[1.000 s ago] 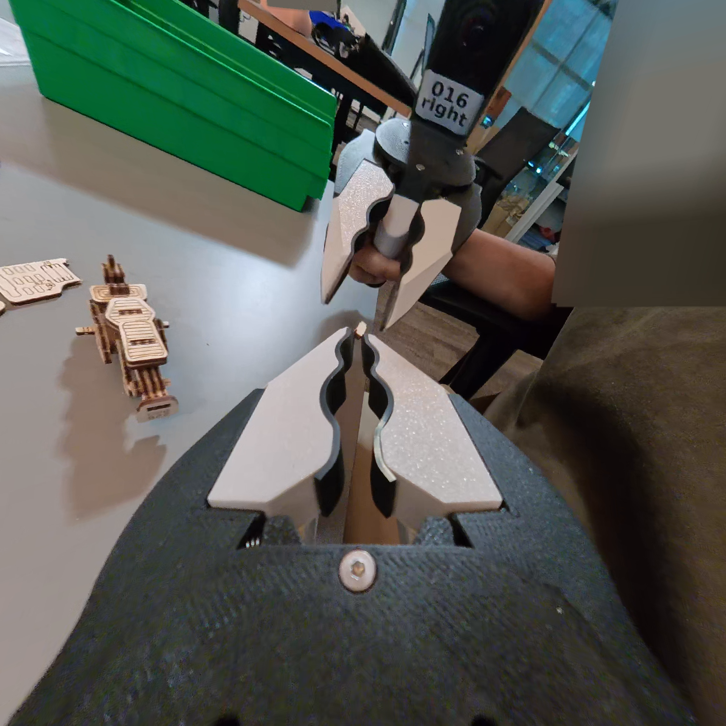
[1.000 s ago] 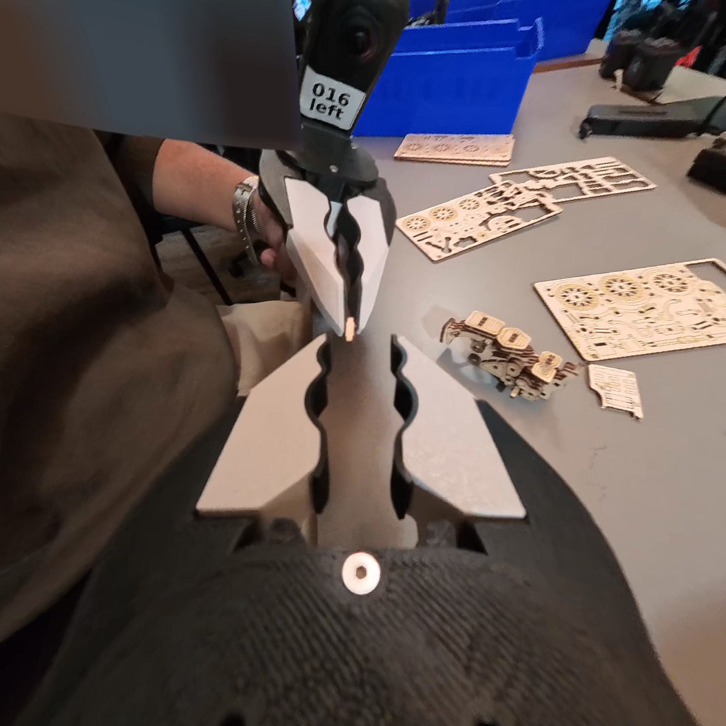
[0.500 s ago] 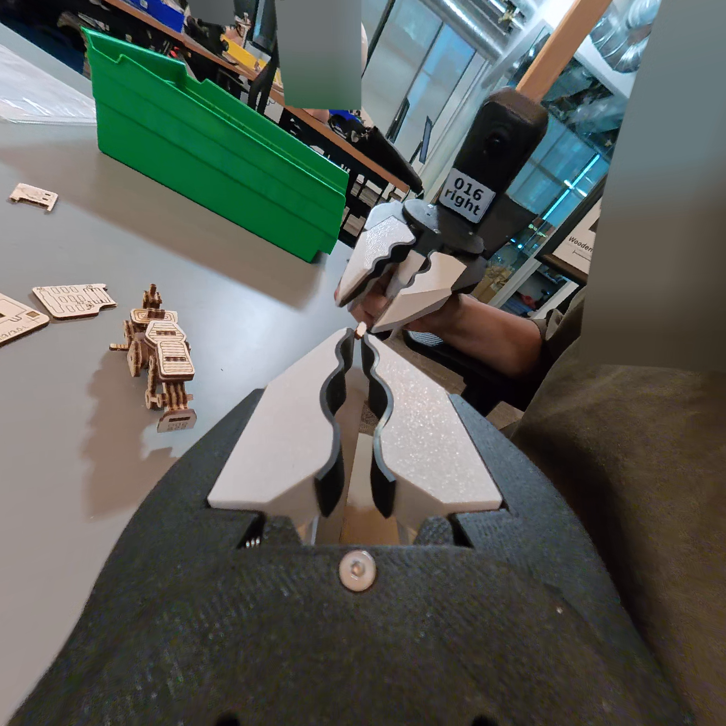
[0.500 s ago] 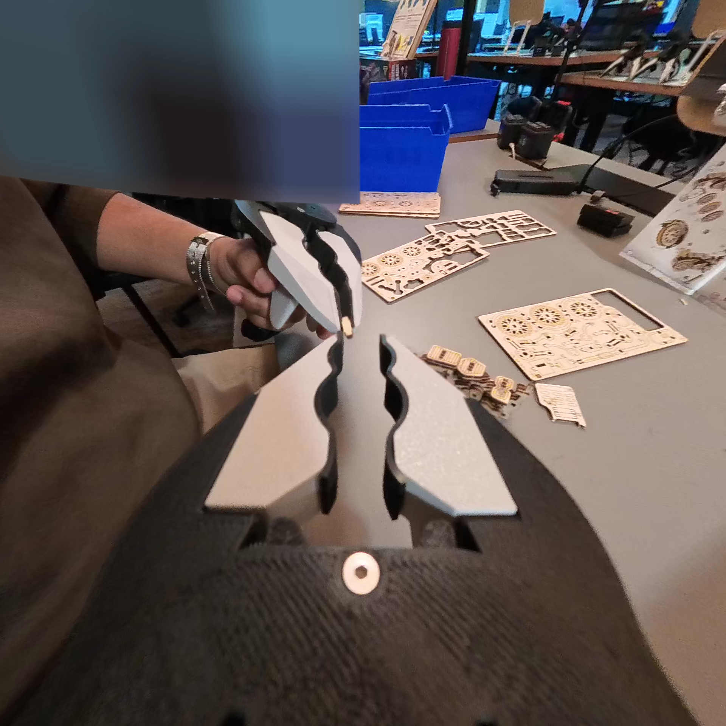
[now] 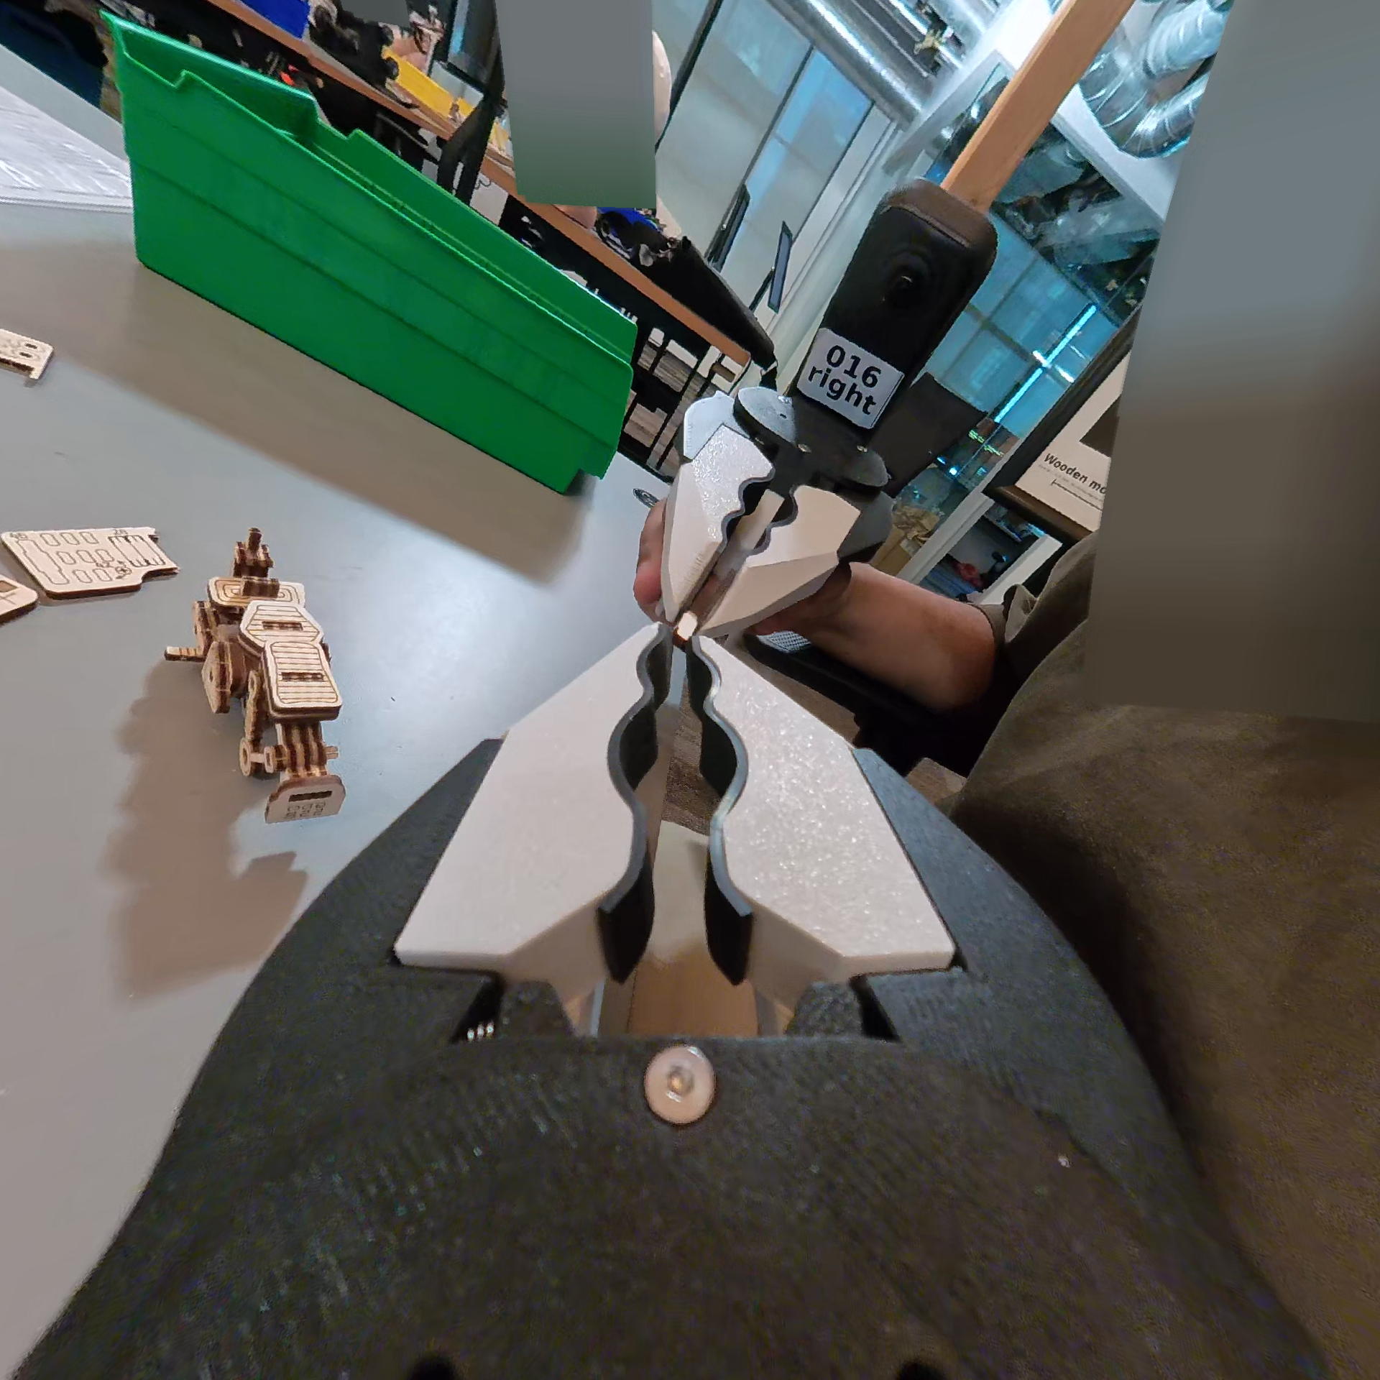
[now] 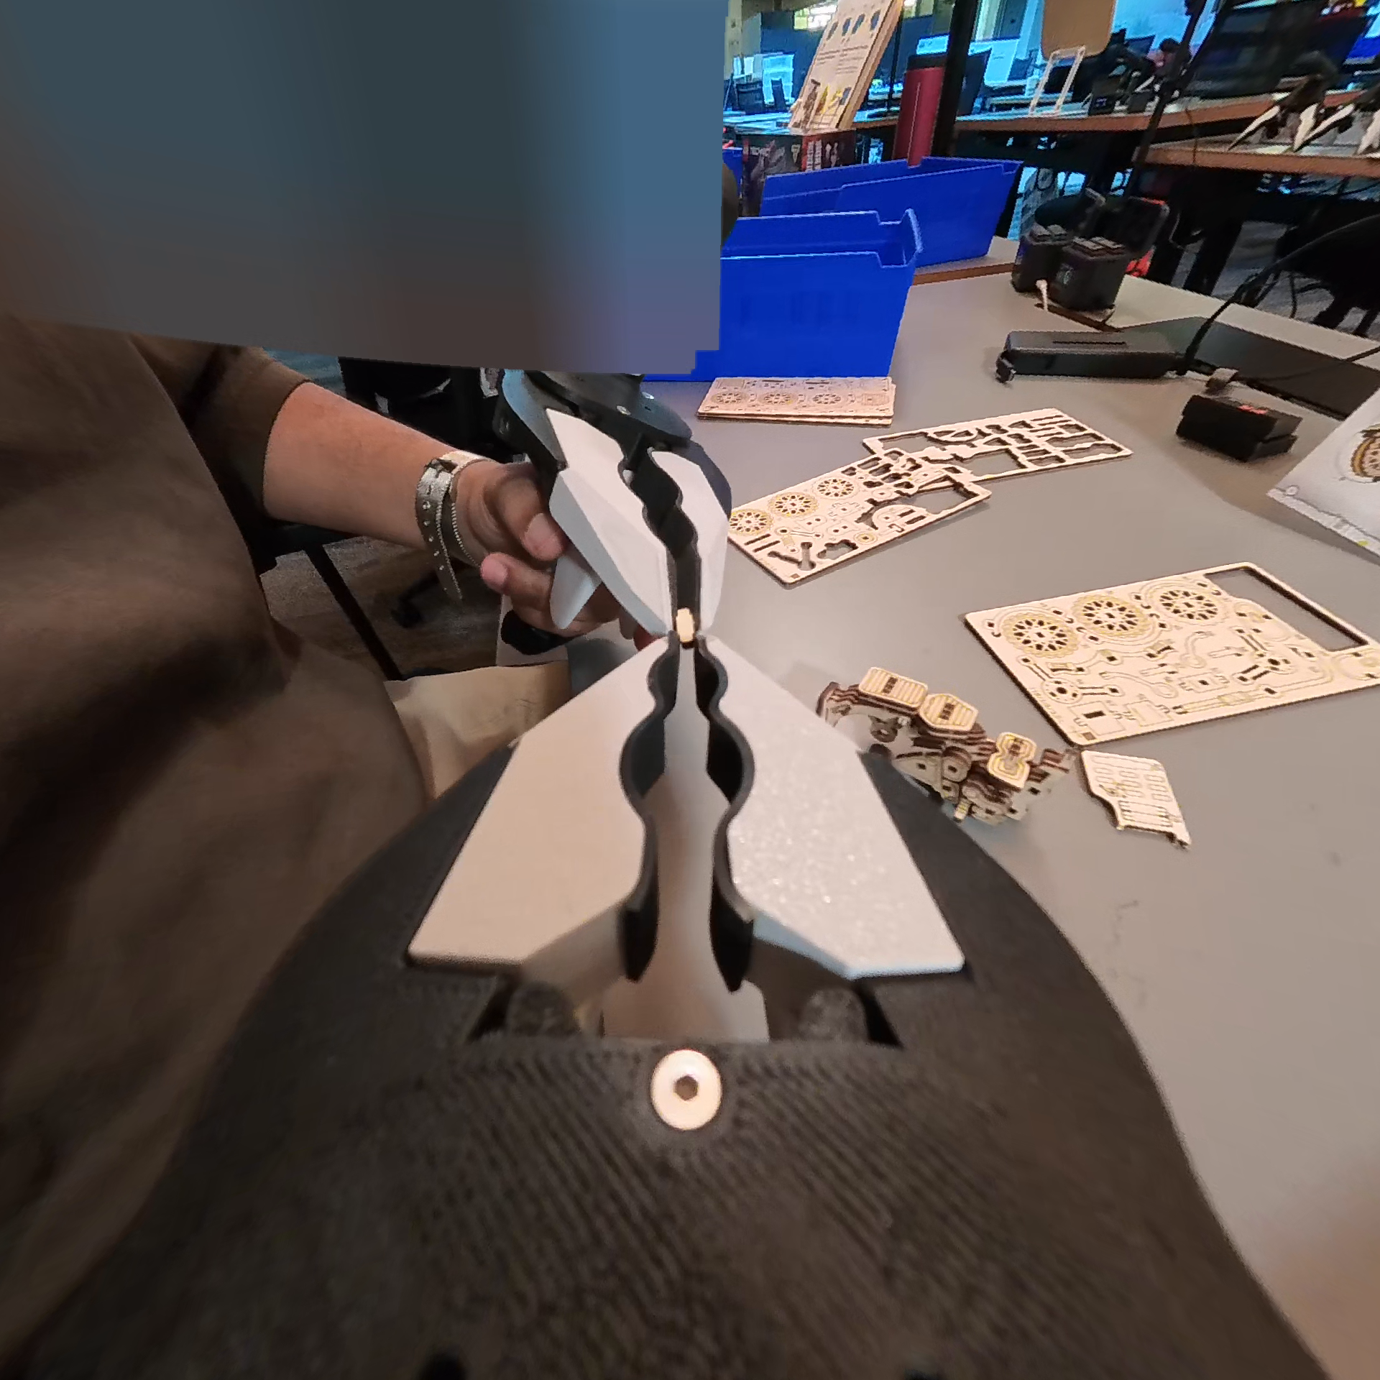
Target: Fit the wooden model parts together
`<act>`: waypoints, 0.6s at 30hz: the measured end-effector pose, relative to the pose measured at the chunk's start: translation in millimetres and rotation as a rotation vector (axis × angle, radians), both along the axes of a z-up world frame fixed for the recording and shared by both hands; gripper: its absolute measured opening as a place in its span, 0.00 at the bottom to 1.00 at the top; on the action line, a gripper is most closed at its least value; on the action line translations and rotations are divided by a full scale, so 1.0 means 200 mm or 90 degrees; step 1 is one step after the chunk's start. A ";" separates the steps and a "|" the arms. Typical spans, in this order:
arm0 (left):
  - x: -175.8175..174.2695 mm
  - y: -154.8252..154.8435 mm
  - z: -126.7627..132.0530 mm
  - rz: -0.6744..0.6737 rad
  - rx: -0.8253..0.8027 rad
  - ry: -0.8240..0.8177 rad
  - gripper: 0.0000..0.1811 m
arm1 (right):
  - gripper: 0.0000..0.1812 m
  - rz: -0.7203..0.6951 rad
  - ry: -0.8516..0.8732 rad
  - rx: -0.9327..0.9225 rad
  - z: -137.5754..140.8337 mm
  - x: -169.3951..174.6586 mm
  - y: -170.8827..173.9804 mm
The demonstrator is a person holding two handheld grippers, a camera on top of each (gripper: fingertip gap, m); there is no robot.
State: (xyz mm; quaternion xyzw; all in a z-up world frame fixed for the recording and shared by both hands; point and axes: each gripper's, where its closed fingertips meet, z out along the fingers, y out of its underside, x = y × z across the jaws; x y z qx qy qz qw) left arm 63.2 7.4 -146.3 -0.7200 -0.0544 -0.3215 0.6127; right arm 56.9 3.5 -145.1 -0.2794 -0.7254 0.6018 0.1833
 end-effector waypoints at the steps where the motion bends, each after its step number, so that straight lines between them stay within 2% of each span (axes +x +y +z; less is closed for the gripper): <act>1: 0.00 0.00 0.00 -0.004 0.000 -0.003 0.00 | 0.01 0.004 0.001 -0.002 0.00 0.00 0.00; 10: 0.01 0.00 0.00 -0.018 0.002 -0.021 0.01 | 0.01 0.019 -0.007 -0.013 0.01 0.01 -0.01; 13: -0.04 0.00 0.00 0.017 -0.014 -0.008 0.16 | 0.00 -0.014 -0.018 -0.013 0.00 -0.02 0.02; 15: -0.13 0.01 -0.02 0.082 -0.040 0.027 0.20 | 0.00 -0.047 -0.025 -0.005 -0.01 -0.06 0.06; 18: -0.33 0.01 -0.14 0.232 -0.140 0.132 0.20 | 0.01 -0.094 -0.044 0.025 -0.07 -0.10 0.12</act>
